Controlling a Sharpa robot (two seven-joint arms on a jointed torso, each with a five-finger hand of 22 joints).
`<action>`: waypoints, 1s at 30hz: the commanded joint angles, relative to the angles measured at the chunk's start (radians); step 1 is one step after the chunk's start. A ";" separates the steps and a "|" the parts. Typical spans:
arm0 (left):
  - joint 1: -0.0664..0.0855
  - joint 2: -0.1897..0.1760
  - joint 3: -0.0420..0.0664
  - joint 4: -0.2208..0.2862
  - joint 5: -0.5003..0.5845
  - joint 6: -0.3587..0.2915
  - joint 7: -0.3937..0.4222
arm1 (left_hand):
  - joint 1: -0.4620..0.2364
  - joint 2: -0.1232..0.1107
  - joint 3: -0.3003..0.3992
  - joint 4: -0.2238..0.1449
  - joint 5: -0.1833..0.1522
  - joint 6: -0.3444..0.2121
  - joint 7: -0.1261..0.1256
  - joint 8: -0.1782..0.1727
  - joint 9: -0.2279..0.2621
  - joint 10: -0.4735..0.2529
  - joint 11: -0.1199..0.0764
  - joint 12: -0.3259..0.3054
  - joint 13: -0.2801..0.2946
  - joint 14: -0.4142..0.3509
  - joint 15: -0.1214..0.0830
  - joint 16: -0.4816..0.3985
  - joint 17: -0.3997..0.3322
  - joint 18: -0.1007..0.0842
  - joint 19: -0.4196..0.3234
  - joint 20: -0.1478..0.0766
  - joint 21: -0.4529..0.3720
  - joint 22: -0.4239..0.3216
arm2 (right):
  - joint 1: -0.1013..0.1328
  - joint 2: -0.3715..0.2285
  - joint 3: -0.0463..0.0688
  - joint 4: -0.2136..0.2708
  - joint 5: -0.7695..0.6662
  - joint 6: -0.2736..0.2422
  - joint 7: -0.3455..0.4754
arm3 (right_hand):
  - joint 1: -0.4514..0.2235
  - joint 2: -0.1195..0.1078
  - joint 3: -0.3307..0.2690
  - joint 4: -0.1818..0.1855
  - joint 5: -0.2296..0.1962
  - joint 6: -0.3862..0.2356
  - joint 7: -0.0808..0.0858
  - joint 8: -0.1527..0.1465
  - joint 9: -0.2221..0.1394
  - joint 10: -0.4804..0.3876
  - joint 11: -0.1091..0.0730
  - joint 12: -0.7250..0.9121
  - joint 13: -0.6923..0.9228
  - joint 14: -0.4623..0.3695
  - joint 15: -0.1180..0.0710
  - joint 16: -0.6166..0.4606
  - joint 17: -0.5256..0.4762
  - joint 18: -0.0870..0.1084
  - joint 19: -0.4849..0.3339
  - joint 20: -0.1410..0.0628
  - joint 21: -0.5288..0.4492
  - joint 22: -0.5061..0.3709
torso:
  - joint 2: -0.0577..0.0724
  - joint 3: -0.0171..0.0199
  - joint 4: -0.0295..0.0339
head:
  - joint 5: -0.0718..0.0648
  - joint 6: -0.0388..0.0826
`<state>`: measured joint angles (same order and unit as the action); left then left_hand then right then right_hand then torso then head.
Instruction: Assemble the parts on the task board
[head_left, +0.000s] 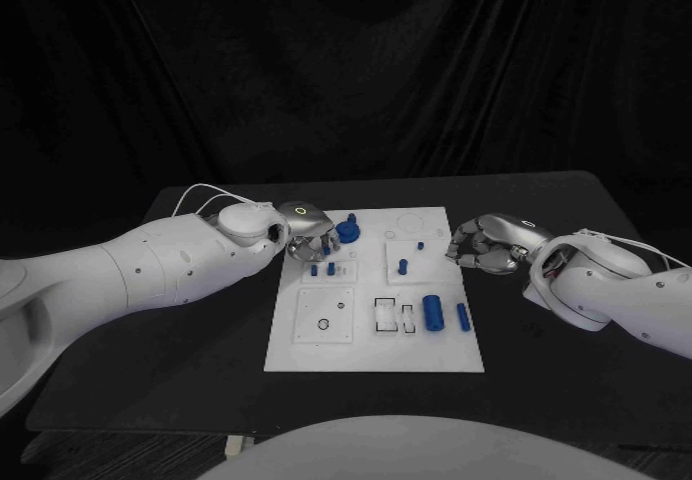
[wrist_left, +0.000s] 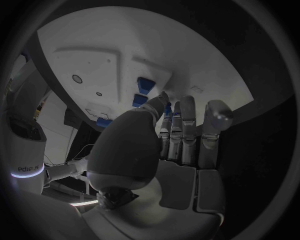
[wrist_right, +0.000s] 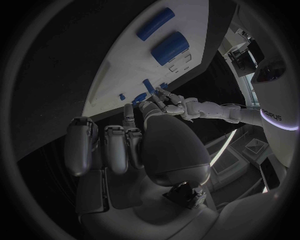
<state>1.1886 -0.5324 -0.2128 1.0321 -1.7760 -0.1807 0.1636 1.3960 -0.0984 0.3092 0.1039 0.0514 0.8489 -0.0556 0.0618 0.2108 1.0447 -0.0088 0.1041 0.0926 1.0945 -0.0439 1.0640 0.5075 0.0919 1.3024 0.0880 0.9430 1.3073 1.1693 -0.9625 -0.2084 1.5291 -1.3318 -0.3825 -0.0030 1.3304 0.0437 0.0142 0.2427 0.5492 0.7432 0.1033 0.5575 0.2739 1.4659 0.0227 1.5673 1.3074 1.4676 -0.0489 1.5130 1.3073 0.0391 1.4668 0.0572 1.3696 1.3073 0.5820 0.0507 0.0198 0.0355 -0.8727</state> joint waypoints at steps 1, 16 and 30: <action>-0.001 -0.002 0.001 -0.001 -0.001 -0.019 -0.010 | -0.006 -0.012 -0.004 0.012 -0.004 -0.024 -0.009 -0.001 -0.005 -0.012 0.005 -0.007 0.001 -0.003 0.007 -0.005 0.000 0.019 -0.008 -0.001 -0.006 0.111 | -0.003 -0.002 0.001 0.001 -0.001 0.001 -0.001 | 0.010 -0.003 0.008 -0.002 0.005 0.006 0.001 -0.004 -0.002 0.105 0.004 0.004 0.263 0.074 0.005 -0.005 0.120 0.013 0.016 0.007 -0.004 0.194 | 0.000 -0.0001 0.0008 | 0.002 0.000; 0.004 -0.085 0.001 0.029 -0.001 -0.198 -0.074 | -0.012 -0.015 -0.018 0.033 -0.004 -0.027 -0.008 0.007 -0.008 -0.046 0.014 -0.024 -0.002 0.010 0.014 0.002 0.006 0.016 0.007 -0.003 0.017 0.117 | 0.014 -0.021 0.001 0.013 -0.001 -0.034 0.009 | 0.020 -0.014 0.010 -0.011 0.005 0.007 0.002 -0.005 -0.005 0.105 0.004 0.004 0.263 0.072 0.006 -0.010 0.109 0.016 0.010 0.007 -0.019 0.189 | 0.000 -0.0005 0.0005 | 0.021 0.000; 0.018 -0.321 0.001 0.263 0.556 -0.253 0.064 | -0.039 0.044 -0.038 0.149 0.068 0.013 0.136 0.002 -0.024 -0.360 0.127 -0.025 -0.026 -0.405 0.172 -0.500 -0.201 0.029 -0.447 0.084 -0.661 -0.088 | 0.201 0.053 0.001 -0.028 -0.058 0.069 0.060 | 0.172 -0.088 0.130 -0.096 0.074 0.058 0.001 0.053 0.018 -0.632 0.004 -0.680 -0.466 -0.013 0.003 -0.188 -0.183 0.086 -0.133 0.002 -0.393 0.050 | 0.000 -0.0040 -0.0001 | 0.064 0.000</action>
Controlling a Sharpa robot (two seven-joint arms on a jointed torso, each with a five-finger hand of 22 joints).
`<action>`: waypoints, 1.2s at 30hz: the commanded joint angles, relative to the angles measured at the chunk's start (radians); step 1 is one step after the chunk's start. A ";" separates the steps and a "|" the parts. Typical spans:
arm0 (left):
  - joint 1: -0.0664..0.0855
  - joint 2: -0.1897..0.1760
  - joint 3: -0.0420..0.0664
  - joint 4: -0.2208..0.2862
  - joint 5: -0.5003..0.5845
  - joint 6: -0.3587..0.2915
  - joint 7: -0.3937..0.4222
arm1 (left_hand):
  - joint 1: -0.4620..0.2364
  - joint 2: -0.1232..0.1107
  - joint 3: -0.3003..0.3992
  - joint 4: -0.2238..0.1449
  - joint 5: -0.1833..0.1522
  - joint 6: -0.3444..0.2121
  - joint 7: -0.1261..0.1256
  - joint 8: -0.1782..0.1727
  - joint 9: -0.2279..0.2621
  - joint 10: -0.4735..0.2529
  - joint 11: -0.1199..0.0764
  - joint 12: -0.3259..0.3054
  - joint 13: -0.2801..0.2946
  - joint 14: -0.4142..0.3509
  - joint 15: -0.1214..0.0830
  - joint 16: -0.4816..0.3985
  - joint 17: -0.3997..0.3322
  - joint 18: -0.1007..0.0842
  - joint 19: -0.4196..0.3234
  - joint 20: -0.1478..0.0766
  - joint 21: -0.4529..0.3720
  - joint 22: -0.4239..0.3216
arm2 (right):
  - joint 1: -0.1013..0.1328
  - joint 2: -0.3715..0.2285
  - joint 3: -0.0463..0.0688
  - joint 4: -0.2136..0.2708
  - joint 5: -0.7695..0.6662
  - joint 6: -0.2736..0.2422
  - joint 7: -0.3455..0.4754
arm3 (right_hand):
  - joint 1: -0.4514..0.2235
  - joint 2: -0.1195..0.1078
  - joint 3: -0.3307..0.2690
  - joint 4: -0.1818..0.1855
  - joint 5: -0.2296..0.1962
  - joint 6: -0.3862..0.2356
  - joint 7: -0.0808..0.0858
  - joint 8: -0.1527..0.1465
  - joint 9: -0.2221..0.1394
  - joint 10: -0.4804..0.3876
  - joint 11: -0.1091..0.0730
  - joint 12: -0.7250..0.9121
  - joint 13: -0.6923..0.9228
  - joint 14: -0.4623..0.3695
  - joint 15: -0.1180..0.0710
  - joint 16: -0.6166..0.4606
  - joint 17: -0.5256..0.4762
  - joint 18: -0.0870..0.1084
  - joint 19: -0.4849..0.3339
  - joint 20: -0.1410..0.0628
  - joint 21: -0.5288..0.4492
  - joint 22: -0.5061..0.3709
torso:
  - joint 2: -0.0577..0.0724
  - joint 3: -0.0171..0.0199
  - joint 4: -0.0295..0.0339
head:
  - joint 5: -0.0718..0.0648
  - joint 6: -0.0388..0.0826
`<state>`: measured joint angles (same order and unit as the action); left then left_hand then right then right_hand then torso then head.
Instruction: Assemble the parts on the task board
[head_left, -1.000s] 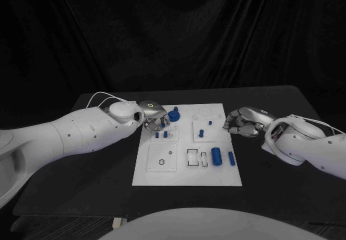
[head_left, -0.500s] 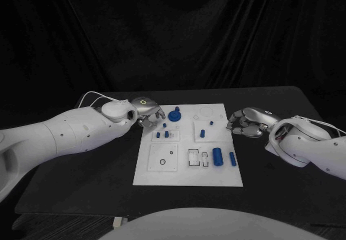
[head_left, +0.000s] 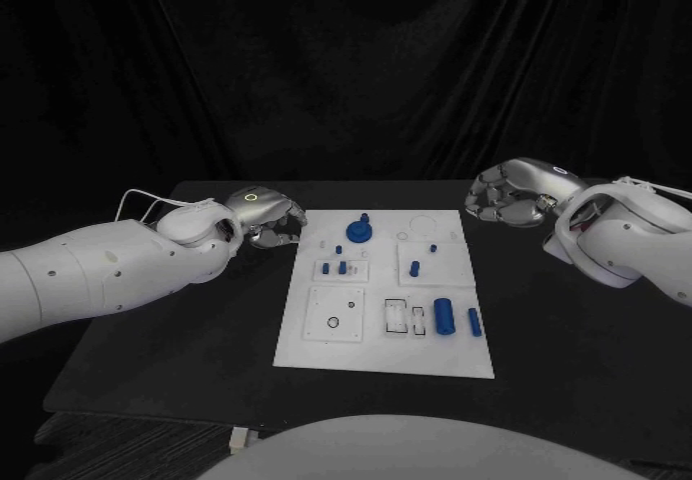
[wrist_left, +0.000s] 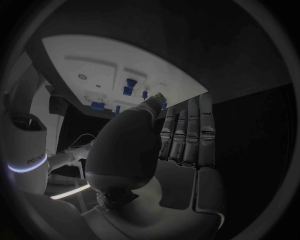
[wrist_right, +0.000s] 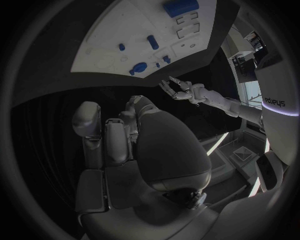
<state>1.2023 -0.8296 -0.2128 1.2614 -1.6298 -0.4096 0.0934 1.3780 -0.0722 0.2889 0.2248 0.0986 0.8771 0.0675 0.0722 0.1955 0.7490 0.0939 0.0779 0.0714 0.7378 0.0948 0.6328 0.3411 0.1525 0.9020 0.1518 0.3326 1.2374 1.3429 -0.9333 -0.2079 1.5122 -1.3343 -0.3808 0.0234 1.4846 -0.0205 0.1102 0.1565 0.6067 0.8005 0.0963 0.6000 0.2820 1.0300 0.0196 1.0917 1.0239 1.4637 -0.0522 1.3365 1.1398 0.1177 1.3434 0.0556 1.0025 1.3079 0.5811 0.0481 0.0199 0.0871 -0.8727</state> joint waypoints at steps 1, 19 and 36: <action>0.004 -0.033 0.001 0.042 0.517 0.002 0.180 | -0.039 0.034 -0.032 0.050 0.032 -0.033 0.022 -0.008 -0.018 -0.116 0.039 0.008 -0.005 -0.094 0.054 -0.104 -0.062 -0.039 -0.094 0.030 -0.092 -0.035 | 0.036 0.036 0.001 -0.018 -0.079 0.081 0.033 | 0.018 -0.032 0.046 -0.010 0.000 0.001 0.010 0.010 0.011 -0.207 0.008 -0.241 -0.211 -0.011 0.007 -0.014 -0.017 0.008 -0.010 0.005 -0.033 0.047 | 0.001 -0.0014 -0.0009 | 0.014 0.000; -0.007 -0.072 0.000 0.079 1.403 0.444 0.678 | -0.141 0.142 -0.433 0.068 0.109 -0.583 0.015 -0.041 -0.163 -0.674 -0.052 -0.004 -0.048 -0.737 -0.002 -0.632 -0.341 0.025 -0.866 0.051 -0.302 -0.867 | 0.062 0.175 0.001 -0.138 -0.374 0.337 0.004 | -0.064 -0.176 0.268 0.009 -0.480 0.050 0.013 -0.359 -0.154 -0.260 0.045 -0.795 -0.808 -0.007 0.012 -0.023 -0.032 0.001 0.027 0.012 -0.043 0.060 | 0.000 -0.0093 0.0086 | -0.013 0.000; -0.051 -0.118 -0.001 0.135 1.420 0.537 0.707 | -0.164 0.152 -0.475 0.069 0.077 -0.827 -0.230 -0.063 -0.186 -0.740 -0.109 -0.068 -0.067 -0.738 0.016 -0.633 -0.341 0.025 -0.900 0.080 -0.325 -1.168 | -0.013 0.194 0.001 -0.185 -0.397 0.331 0.005 | -0.051 -0.152 0.161 0.030 -0.490 0.056 -0.037 -0.431 -0.200 -0.240 0.060 -0.809 -0.900 -0.007 0.021 -0.025 -0.036 0.000 0.034 0.019 -0.058 0.066 | 0.016 -0.0563 0.0426 | -0.076 0.000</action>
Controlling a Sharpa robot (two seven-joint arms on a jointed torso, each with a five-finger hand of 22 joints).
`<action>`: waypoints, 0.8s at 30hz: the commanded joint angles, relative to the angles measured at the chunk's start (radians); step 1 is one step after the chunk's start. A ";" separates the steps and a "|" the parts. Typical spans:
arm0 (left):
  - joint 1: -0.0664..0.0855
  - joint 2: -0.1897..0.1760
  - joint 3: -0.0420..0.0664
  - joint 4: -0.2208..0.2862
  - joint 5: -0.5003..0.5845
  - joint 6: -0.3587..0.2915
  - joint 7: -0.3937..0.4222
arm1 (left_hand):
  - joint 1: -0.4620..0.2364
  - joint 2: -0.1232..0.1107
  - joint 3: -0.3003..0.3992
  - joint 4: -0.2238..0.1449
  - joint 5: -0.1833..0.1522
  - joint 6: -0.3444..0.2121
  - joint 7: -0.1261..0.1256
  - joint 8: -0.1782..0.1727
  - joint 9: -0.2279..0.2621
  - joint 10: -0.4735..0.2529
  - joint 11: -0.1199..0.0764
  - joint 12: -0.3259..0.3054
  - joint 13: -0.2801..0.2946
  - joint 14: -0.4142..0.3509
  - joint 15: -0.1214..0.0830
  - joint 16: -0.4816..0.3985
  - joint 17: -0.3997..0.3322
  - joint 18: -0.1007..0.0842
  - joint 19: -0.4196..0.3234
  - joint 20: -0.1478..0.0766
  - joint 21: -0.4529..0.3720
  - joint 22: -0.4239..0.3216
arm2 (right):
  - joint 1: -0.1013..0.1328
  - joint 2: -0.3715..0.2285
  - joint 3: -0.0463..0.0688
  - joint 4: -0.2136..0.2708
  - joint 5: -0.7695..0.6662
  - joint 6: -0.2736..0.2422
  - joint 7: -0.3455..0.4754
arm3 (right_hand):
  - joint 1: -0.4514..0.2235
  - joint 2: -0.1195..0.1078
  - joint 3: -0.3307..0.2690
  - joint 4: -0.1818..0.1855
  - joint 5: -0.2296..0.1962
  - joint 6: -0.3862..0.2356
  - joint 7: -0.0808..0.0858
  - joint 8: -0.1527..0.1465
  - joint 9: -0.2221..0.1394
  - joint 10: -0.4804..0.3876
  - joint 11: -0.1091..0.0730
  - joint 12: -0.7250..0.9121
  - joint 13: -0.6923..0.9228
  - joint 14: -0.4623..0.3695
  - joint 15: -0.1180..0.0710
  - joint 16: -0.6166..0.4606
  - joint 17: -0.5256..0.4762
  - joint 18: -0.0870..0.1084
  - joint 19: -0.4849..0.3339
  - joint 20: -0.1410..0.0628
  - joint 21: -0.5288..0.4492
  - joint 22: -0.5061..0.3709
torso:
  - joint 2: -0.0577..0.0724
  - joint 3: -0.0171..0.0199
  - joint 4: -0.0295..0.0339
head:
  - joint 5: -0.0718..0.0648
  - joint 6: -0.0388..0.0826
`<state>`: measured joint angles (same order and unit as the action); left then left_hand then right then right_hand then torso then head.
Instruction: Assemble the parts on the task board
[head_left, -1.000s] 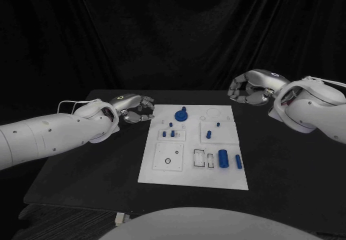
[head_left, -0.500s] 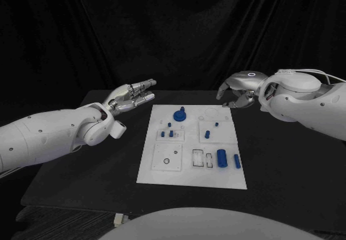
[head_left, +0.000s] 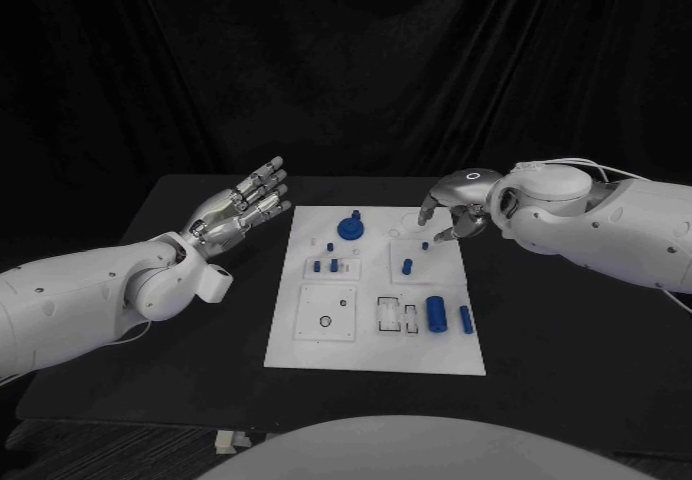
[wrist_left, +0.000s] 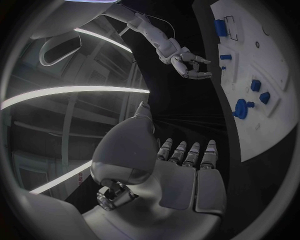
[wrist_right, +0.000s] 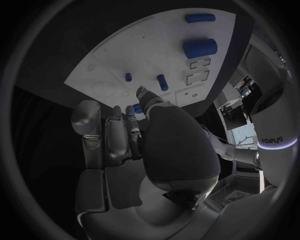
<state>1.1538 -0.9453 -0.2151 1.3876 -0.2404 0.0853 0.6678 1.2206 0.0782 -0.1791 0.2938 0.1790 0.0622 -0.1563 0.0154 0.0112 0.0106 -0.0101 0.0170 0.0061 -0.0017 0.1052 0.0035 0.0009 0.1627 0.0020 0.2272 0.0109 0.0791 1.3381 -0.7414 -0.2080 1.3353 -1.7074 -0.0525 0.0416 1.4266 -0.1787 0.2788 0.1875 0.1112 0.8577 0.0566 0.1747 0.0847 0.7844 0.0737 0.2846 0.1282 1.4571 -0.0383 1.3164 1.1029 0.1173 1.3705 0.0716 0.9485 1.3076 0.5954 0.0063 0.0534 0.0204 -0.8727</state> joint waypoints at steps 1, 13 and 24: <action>-0.003 -0.003 0.002 0.010 0.030 0.043 0.133 | -0.008 0.003 -0.007 0.000 -0.004 -0.024 0.000 -0.008 -0.004 -0.004 -0.008 -0.011 -0.003 0.002 0.006 -0.004 -0.001 0.016 0.000 0.004 -0.003 -0.012 | -0.012 0.004 0.001 -0.011 -0.024 -0.005 -0.011 | 0.008 0.008 -0.007 -0.001 0.007 -0.001 0.004 -0.007 -0.004 0.008 0.007 -0.002 -0.005 -0.001 0.008 -0.004 0.001 0.001 0.007 0.004 -0.004 0.067 | 0.001 -0.0164 0.0109 | -0.012 0.000; -0.009 -0.006 0.001 0.026 0.031 0.047 0.128 | -0.007 0.014 -0.007 -0.001 0.001 -0.038 0.007 -0.010 -0.006 -0.011 -0.007 -0.017 -0.006 0.002 0.008 -0.004 -0.001 0.016 0.000 0.004 -0.003 -0.017 | -0.048 0.032 0.001 -0.063 -0.024 -0.073 0.009 | 0.028 0.027 0.009 -0.023 0.047 0.039 0.036 -0.020 -0.012 0.085 0.004 0.010 -0.046 0.003 0.008 0.002 0.008 0.000 0.014 0.005 -0.002 0.077 | -0.001 -0.0168 0.0096 | -0.025 0.000; -0.010 -0.015 0.001 0.035 0.031 0.053 0.116 | 0.007 0.034 -0.014 -0.001 0.031 -0.033 0.033 -0.009 -0.005 -0.011 0.002 -0.017 -0.006 0.002 0.011 -0.004 -0.001 0.016 0.001 0.005 -0.003 -0.019 | -0.075 0.056 0.001 -0.107 -0.024 -0.102 0.023 | 0.029 0.029 0.030 -0.034 0.064 0.084 0.054 -0.013 -0.004 0.132 0.000 0.012 -0.060 0.004 0.004 0.004 0.011 -0.001 0.019 0.001 0.000 0.084 | -0.002 -0.0175 0.0093 | -0.026 0.000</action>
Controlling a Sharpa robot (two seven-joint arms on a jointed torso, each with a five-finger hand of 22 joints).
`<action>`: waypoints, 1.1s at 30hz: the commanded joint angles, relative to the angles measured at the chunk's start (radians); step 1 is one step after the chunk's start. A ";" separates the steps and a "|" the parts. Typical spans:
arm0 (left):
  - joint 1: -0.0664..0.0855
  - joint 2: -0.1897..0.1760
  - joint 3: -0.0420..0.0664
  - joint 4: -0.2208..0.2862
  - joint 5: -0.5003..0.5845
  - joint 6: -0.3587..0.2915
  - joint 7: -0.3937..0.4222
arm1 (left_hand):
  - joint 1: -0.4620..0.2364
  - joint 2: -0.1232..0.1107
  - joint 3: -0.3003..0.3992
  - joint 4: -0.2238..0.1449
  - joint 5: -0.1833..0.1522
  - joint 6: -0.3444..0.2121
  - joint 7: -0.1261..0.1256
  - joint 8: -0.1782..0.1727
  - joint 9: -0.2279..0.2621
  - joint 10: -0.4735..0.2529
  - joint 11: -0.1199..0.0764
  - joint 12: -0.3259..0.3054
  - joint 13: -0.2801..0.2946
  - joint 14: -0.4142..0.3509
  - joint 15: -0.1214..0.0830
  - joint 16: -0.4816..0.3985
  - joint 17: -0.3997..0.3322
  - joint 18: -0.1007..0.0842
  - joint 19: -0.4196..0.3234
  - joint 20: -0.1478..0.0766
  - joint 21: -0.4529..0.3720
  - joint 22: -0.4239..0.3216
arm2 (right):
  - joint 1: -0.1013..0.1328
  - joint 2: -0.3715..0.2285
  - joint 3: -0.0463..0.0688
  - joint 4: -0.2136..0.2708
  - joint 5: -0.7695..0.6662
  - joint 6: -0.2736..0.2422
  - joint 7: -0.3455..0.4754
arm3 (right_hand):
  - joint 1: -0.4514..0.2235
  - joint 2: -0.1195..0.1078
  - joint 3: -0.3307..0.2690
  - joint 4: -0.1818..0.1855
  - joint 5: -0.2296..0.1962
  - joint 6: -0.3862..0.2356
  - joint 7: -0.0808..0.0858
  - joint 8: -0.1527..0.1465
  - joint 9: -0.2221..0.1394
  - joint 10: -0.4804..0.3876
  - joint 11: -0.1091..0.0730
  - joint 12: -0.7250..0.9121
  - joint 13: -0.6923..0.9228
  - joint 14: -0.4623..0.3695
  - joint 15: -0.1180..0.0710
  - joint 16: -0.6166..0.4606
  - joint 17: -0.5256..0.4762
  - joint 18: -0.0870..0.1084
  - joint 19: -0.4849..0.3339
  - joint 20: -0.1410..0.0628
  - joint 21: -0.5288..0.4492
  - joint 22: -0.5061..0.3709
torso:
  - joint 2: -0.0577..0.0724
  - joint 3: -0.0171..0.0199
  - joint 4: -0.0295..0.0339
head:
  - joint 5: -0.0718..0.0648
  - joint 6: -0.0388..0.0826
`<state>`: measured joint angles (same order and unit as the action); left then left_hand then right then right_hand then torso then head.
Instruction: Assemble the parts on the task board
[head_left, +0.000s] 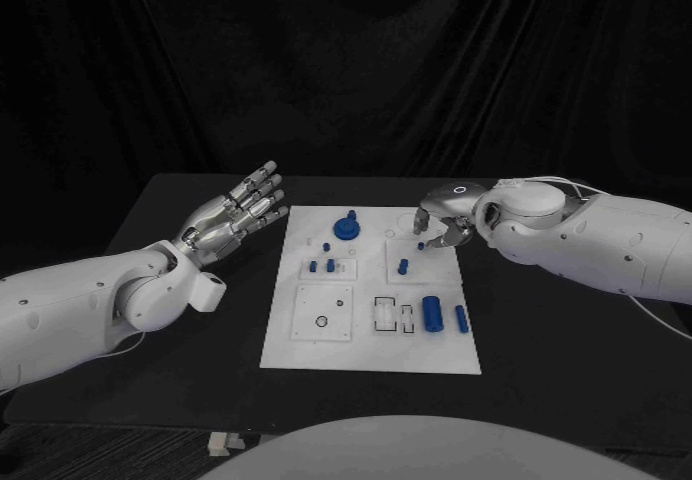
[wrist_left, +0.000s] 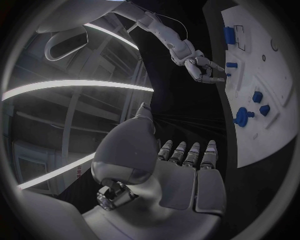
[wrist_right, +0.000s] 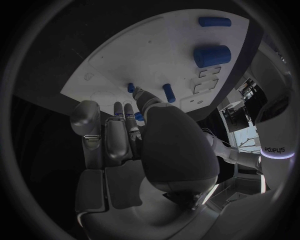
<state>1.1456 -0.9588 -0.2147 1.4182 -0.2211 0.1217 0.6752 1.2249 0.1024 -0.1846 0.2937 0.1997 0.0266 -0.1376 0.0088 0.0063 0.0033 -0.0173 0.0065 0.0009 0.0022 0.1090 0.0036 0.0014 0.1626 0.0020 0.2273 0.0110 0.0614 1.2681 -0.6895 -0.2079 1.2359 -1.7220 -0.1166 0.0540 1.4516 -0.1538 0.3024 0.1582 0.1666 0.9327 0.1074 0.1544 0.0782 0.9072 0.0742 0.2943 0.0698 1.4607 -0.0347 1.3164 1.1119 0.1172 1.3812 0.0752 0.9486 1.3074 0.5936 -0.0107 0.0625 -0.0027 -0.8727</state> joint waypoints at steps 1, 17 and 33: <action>-0.001 -0.002 0.001 0.005 0.012 0.018 0.108 | 0.004 0.011 -0.008 -0.001 0.011 0.003 0.016 -0.002 0.000 -0.003 0.010 -0.007 -0.001 -0.002 0.007 -0.004 -0.001 0.016 0.001 0.005 -0.003 -0.002 | -0.006 0.005 0.001 -0.010 -0.010 -0.039 0.011 | 0.004 0.004 0.007 -0.005 0.009 0.011 0.003 0.008 0.003 0.010 0.000 0.003 -0.002 0.001 0.000 0.004 0.002 -0.001 0.008 -0.003 0.000 0.084 | 0.000 -0.0003 0.0002 | -0.004 0.000; -0.002 0.002 0.001 0.003 0.011 0.029 0.098 | 0.046 0.036 -0.016 -0.005 0.059 0.013 0.032 -0.001 0.002 -0.003 0.026 -0.007 -0.001 -0.002 0.014 -0.004 -0.001 0.016 0.003 0.014 -0.002 0.000 | -0.029 0.032 0.001 -0.053 -0.010 -0.052 0.032 | -0.002 0.004 0.024 -0.008 0.019 0.038 0.007 0.014 0.012 0.045 -0.001 0.001 -0.004 0.005 0.000 0.011 0.011 -0.004 0.015 -0.004 0.013 0.092 | -0.002 -0.0017 0.0000 | -0.009 0.000; -0.003 0.005 0.001 -0.001 0.011 0.034 0.099 | 0.100 0.057 -0.028 -0.012 0.120 0.029 0.088 0.003 0.005 -0.002 0.047 -0.006 0.000 -0.002 0.028 -0.004 -0.001 0.017 0.005 0.029 0.000 0.007 | -0.049 0.049 0.001 -0.086 -0.010 -0.050 0.049 | -0.003 -0.002 0.062 -0.019 0.063 0.055 0.013 0.011 0.022 0.092 0.000 -0.014 -0.006 0.008 0.002 0.014 0.015 -0.008 0.023 -0.002 0.029 0.104 | -0.002 -0.0023 0.0002 | -0.007 0.000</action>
<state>1.1441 -0.9559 -0.2147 1.4166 -0.2186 0.1409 0.6766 1.3159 0.1585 -0.2067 0.2827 0.3153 0.0573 -0.0569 0.0088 0.0098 0.0010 0.0228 0.0066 0.0015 0.0022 0.1307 0.0036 0.0009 0.1624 0.0079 0.2506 0.0110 0.0681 1.2233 -0.6414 -0.2078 1.1539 -1.7238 -0.1535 0.0927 1.4515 -0.1539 0.3598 0.1400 0.2244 0.9819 0.1204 0.1634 0.1000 0.9930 0.0742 0.2832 0.0650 1.4606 -0.0348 1.3251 1.1272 0.1171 1.3991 0.0714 0.9721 1.3081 0.5917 -0.0128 0.0630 -0.0116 -0.8727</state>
